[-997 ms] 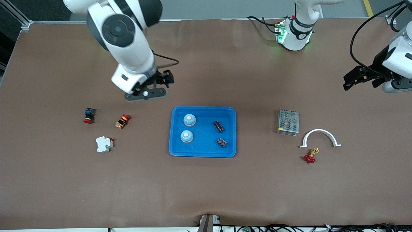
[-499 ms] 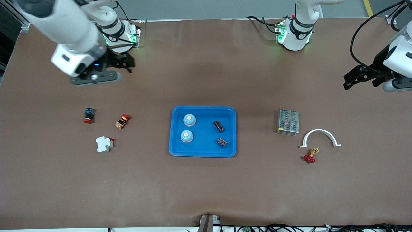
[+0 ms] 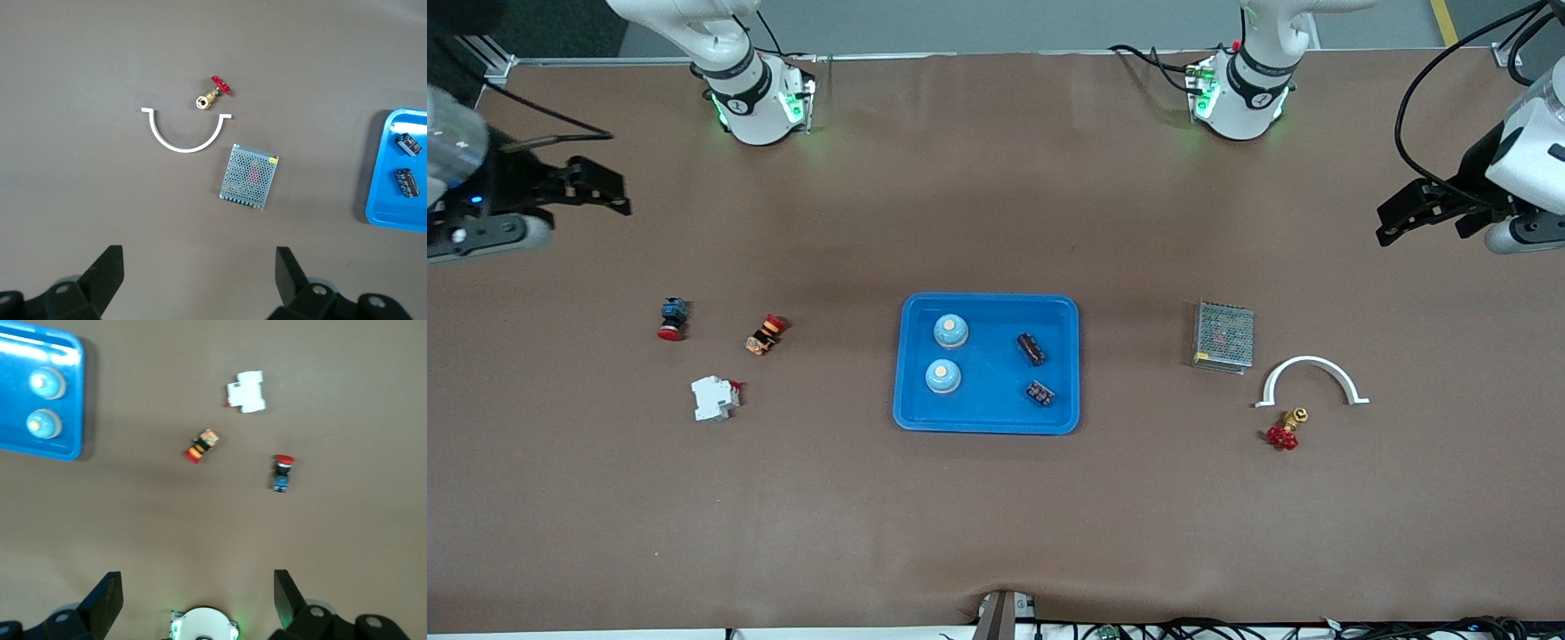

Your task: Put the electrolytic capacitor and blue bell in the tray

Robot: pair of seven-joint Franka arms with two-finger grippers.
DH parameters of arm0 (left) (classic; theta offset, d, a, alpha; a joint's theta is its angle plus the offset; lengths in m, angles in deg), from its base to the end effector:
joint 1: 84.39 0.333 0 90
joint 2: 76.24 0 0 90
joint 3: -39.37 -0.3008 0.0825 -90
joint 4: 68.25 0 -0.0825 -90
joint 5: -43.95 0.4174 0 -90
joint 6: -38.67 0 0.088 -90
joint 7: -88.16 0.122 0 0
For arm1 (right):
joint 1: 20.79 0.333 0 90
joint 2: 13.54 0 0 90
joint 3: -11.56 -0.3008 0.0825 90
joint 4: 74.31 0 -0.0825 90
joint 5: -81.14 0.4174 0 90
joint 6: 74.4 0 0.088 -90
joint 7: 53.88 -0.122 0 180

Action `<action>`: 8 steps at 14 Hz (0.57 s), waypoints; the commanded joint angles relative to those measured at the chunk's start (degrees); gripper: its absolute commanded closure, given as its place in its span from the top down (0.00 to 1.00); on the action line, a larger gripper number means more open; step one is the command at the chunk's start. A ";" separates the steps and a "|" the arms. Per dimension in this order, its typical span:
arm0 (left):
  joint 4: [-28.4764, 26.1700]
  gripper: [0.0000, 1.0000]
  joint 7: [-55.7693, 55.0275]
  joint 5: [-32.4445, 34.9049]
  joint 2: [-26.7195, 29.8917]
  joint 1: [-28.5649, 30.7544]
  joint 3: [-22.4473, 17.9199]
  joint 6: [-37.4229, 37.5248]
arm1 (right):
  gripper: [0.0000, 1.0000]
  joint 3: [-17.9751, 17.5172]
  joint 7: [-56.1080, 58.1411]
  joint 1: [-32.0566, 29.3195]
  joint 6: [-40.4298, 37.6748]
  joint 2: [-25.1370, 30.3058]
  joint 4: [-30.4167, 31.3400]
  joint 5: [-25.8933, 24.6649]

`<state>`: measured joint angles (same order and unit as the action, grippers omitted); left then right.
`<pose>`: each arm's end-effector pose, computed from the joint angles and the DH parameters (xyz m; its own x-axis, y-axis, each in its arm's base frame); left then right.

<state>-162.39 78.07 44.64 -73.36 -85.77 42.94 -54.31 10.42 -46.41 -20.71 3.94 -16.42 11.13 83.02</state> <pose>0.5759 -0.0492 0.5915 0.9955 0.0890 0.0321 0.0893 -0.9960 -0.0097 0.5776 0.0165 0.5887 0.9733 0.1574 -0.1673 0.1500 -0.9871 -0.0560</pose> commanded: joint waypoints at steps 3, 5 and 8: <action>0.63 1.00 1.39 -0.95 0.46 0.41 0.04 1.14 | 1.00 -1.15 1.06 -4.81 8.65 -1.95 0.78 -3.02; 0.63 1.00 1.39 -0.95 0.37 0.41 0.04 1.05 | 1.00 -1.15 -1.65 -5.96 14.36 -2.22 0.60 -2.67; 0.63 1.00 1.39 -0.95 0.28 0.32 0.04 0.87 | 1.00 -1.23 -10.10 -5.44 18.43 -3.18 0.52 -2.49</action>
<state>-162.36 78.07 44.64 -73.36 -85.77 42.94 -54.31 10.31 -52.60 -25.65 21.39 -19.24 12.08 81.01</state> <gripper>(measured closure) 0.000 0.000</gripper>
